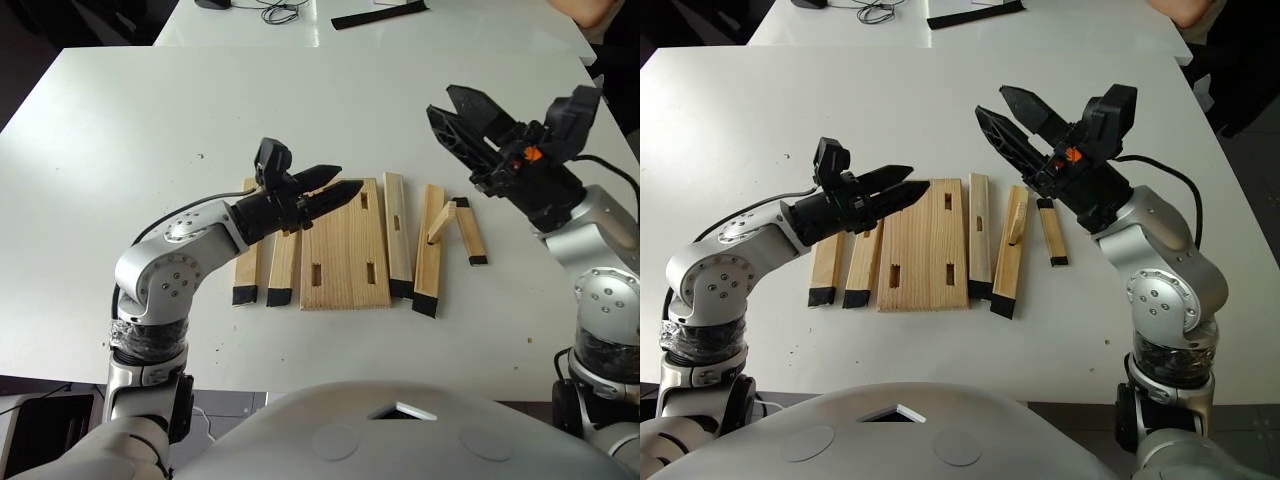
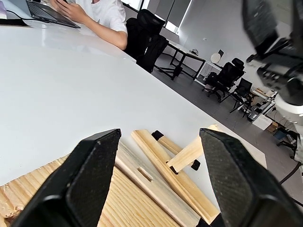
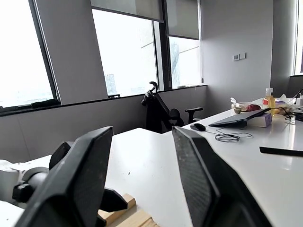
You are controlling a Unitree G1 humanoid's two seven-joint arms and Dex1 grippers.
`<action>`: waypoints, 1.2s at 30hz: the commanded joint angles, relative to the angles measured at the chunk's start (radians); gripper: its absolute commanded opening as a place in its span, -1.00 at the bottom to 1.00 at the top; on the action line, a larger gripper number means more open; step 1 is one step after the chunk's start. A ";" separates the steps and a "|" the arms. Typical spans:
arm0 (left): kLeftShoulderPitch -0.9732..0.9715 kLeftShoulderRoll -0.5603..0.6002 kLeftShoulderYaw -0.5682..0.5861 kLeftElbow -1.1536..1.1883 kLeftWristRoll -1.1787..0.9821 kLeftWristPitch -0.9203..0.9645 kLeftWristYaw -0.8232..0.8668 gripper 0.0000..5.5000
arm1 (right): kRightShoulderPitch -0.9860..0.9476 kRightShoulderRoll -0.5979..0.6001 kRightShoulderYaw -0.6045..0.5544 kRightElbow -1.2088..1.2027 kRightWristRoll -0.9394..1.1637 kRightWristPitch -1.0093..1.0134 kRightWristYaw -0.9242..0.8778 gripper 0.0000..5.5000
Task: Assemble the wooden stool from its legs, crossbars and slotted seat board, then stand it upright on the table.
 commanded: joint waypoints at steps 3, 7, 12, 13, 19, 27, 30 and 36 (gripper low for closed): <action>0.033 0.002 0.028 -0.017 0.010 -0.010 0.018 0.13 | 0.237 -0.244 -0.132 -0.183 0.489 0.154 0.056 -0.15; 0.040 -0.016 0.070 -0.016 -0.007 -0.014 0.057 0.13 | 0.488 -0.410 -0.037 -0.144 0.083 0.165 0.309 -0.15; 0.023 -0.023 0.077 -0.009 -0.011 -0.010 0.064 0.13 | 0.501 -0.397 0.166 -0.002 -0.305 0.017 0.304 -0.15; 0.022 -0.022 0.074 -0.005 -0.009 -0.009 0.060 0.13 | 0.496 -0.394 0.228 0.016 -0.391 -0.024 0.307 -0.15; 0.003 -0.026 0.060 0.006 -0.008 0.002 0.061 0.13 | 0.449 -0.342 0.456 0.139 -0.722 -0.213 0.314 -0.15; -0.004 -0.027 0.070 0.013 -0.014 0.011 0.065 0.13 | 0.443 -0.348 0.435 0.255 -0.814 -0.314 0.366 -0.15; 0.012 -0.032 0.067 -0.002 -0.016 0.010 0.072 0.13 | 0.444 -0.375 0.399 0.269 -0.805 -0.322 0.408 -0.15; 0.033 -0.036 0.064 -0.016 -0.014 0.008 0.076 0.13 | 0.473 -0.416 0.379 0.270 -0.801 -0.326 0.488 -0.15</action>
